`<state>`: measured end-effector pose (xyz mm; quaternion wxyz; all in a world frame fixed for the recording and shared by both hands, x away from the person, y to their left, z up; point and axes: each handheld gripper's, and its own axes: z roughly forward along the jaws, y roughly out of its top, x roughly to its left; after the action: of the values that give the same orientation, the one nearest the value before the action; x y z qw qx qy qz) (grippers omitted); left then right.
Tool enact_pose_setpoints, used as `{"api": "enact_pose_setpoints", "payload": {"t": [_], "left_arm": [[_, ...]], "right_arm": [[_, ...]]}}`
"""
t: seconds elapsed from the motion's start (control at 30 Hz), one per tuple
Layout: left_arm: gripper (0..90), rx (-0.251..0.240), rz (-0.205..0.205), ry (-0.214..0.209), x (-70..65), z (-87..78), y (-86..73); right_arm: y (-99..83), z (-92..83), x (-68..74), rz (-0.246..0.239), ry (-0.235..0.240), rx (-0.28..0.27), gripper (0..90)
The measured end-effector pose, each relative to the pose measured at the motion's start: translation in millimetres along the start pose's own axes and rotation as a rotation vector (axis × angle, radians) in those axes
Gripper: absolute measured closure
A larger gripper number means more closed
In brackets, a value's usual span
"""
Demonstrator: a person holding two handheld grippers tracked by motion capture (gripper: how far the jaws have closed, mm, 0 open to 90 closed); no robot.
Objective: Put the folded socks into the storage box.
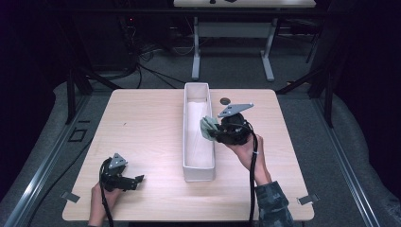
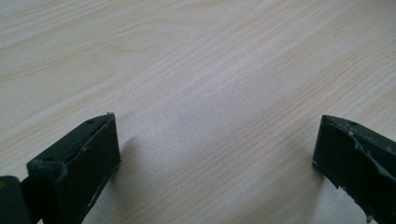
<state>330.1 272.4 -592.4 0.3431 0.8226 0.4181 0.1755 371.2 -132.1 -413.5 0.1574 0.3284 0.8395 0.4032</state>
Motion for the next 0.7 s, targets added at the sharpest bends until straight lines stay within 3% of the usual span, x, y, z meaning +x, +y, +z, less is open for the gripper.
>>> {"api": "enact_pose_setpoints", "payload": {"t": [0.7], "left_arm": [[0.5, -0.002, -0.005, 0.002, -0.7, 0.0, -0.2]], "right_arm": [[4.2, 24.2, 26.8, -0.029, 0.071, 0.047, 71.1]]}}
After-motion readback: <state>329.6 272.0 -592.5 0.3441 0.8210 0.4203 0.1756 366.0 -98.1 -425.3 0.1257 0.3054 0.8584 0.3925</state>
